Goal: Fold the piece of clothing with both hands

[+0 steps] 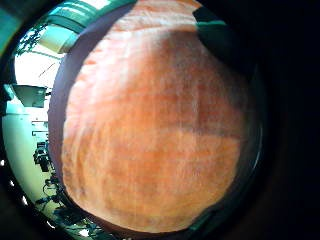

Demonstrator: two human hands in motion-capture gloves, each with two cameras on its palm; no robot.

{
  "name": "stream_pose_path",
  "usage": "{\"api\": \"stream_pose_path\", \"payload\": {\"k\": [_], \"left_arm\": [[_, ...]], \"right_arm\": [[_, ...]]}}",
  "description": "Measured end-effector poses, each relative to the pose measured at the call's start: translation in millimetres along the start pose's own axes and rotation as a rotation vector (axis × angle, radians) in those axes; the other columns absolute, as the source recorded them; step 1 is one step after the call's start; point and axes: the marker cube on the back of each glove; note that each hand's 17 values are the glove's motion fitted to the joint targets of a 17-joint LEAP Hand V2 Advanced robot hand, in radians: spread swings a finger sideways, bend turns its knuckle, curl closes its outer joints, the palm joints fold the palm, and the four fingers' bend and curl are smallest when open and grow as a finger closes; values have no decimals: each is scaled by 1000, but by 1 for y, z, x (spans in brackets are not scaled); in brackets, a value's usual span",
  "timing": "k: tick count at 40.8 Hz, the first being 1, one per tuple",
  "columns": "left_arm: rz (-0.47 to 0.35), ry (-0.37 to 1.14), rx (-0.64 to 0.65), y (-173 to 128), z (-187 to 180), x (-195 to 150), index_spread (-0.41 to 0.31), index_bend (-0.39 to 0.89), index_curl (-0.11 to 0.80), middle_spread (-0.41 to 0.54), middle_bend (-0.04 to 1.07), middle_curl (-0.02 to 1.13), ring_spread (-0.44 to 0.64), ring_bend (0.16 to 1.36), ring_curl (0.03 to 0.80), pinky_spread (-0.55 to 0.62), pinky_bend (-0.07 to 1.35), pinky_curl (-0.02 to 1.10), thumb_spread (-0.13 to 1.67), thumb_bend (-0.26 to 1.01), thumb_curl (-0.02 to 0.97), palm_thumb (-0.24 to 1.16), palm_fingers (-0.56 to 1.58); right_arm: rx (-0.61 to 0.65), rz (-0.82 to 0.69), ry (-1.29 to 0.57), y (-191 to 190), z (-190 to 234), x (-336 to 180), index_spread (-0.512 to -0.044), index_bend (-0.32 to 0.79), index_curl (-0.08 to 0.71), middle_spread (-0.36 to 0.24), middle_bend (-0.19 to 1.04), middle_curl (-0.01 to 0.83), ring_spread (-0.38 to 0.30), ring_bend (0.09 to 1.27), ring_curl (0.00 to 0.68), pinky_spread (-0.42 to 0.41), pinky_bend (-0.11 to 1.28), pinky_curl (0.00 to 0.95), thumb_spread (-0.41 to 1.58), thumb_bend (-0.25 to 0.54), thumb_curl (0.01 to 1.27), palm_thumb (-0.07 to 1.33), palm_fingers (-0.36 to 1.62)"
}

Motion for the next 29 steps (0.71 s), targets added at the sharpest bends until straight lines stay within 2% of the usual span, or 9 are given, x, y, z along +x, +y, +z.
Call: {"api": "stream_pose_path", "payload": {"k": [4, 7, 10, 13, 16, 22, 24, 27, 29], "left_arm": [[-11, -16, -27, -1, 3, -3, -130, 117, 413, -23, 126, 395, 128, 390, 394, 262, 393, 281, 1271, -39, 240, 256, 405], [-17, -22, -29, -2, 3, -4, -122, 131, 405, -6, 142, 385, 158, 405, 391, 282, 413, 294, 1284, -30, 235, 229, 373], [-17, -27, -15, -3, 2, -4, -119, 148, 402, 11, 160, 381, 195, 401, 383, 300, 418, 300, 1291, -30, 228, 192, 342], [-3, -13, -25, -2, 3, -2, -120, 154, 399, 17, 165, 375, 214, 409, 378, 311, 423, 305, 1298, -25, 224, 172, 337], [-11, -16, -57, 0, 4, -3, -120, 159, 398, 22, 171, 373, 228, 417, 375, 319, 419, 306, 1303, -20, 223, 160, 332], [1, 23, -116, 3, 1, -3, -120, 168, 401, 27, 172, 371, 250, 422, 369, 341, 420, 315, 1312, -17, 222, 137, 320], [10, 88, -182, 8, -2, -3, -120, 168, 402, 29, 175, 371, 255, 420, 368, 346, 420, 317, 1314, -16, 222, 132, 311], [27, 267, -295, 16, -10, -1, -120, 175, 405, 30, 177, 371, 263, 416, 363, 350, 415, 319, 1327, 3, 229, 163, 309], [49, 403, -237, 12, -22, -2, -117, 181, 409, 30, 180, 372, 266, 412, 360, 352, 411, 319, 1338, 13, 234, 184, 314]], "right_arm": [[-9, 138, -117, -4, 9, 6, -237, -49, 70, 116, 147, 350, -63, 892, 486, -56, 971, 463, 1156, 1, 352, 572, 640], [73, 110, -142, -10, 13, 6, -242, 13, 72, 128, 128, 338, -74, 907, 491, -77, 1004, 471, 1149, 44, 372, 682, 617], [124, 78, -198, -12, 17, 6, -226, 187, 124, 127, 124, 323, -104, 857, 466, -122, 966, 445, 1152, 116, 408, 834, 765], [145, 123, -226, -14, 20, 7, -210, 231, 167, 116, 134, 316, -123, 803, 441, -159, 910, 418, 1135, 153, 433, 931, 868], [155, 111, -246, -15, 21, 2, -199, 224, 200, 76, 198, 336, -140, 744, 428, -195, 852, 400, 1100, 182, 458, 1018, 961], [112, 45, -359, -5, 20, -31, -184, 133, 232, 13, 205, 368, -164, 669, 421, -227, 767, 380, 984, 179, 497, 1111, 1013], [119, -10, -393, 1, 18, -52, -190, 50, 213, -5, 214, 380, -176, 677, 425, -239, 764, 380, 932, 174, 513, 1135, 992], [139, -44, -381, 6, 18, -76, -195, 14, 192, -25, 218, 395, -187, 687, 433, -247, 767, 383, 870, 162, 530, 1161, 979], [166, -101, -369, 12, 19, -96, -199, 18, 182, -35, 217, 403, -191, 679, 432, -254, 767, 382, 839, 154, 541, 1175, 978]]}}
